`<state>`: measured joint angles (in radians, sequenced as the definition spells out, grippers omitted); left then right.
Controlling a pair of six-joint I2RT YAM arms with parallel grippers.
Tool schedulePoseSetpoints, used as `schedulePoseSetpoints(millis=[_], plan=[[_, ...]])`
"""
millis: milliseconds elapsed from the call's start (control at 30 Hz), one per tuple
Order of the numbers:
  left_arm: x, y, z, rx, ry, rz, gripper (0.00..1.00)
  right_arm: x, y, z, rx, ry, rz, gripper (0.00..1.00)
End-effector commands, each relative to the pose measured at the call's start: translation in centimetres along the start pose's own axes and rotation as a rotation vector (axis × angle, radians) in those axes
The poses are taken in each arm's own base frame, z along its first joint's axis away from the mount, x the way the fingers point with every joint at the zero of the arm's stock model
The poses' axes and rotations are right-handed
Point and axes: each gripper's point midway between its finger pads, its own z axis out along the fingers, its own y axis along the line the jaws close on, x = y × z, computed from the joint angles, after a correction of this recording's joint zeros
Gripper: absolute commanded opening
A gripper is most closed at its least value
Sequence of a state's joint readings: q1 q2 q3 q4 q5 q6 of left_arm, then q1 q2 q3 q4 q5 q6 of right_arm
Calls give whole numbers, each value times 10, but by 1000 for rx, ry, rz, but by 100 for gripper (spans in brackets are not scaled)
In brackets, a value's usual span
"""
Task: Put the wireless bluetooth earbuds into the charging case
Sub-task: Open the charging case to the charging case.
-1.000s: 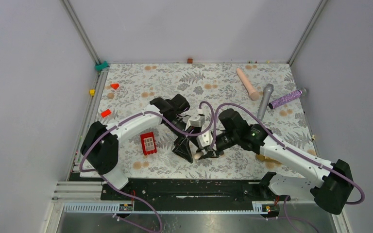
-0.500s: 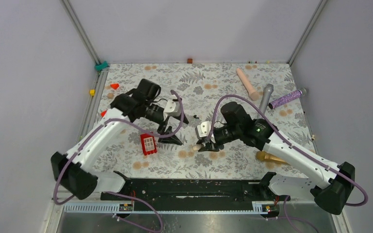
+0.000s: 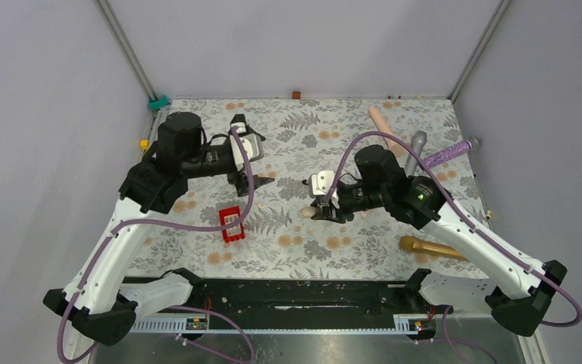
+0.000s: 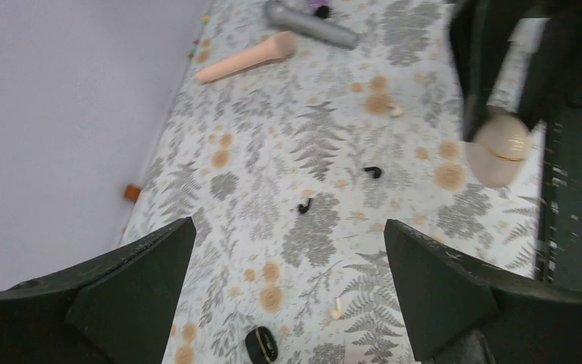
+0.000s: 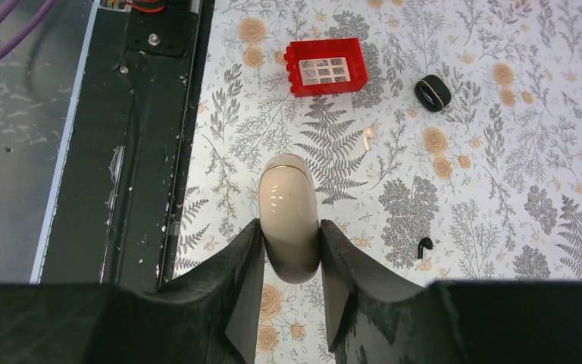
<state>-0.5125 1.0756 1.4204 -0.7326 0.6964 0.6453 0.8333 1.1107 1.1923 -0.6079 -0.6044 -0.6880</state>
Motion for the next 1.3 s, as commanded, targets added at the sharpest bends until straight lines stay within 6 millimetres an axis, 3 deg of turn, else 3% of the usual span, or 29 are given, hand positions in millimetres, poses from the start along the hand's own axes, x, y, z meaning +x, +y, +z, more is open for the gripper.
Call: schedulePoseSetpoints(millis=[0, 100, 200, 400, 533, 700, 833, 1267], plan=[[-7, 53, -11, -285, 23, -19, 99, -26, -10, -16, 84, -61, 44, 9], [-7, 60, -10, -347, -14, -122, 98, -30, -18, -20, 131, -85, 74, 9], [5, 63, 2, -361, -23, -207, 99, -32, -26, -24, 176, -113, 105, 9], [40, 24, 44, -121, -2, -170, 99, -30, -44, -27, 252, -147, 185, 9], [55, -17, 58, 67, 2, -120, 99, -28, -52, -29, 282, -171, 250, 9], [48, -61, 59, 311, -68, -112, 99, -24, -48, -20, 232, -191, 303, 9], [43, -78, 61, 392, -85, -123, 99, -24, -41, -13, 170, -227, 336, 10], [35, -99, 73, 500, -89, -196, 83, -18, -39, -2, 133, -275, 388, 11]])
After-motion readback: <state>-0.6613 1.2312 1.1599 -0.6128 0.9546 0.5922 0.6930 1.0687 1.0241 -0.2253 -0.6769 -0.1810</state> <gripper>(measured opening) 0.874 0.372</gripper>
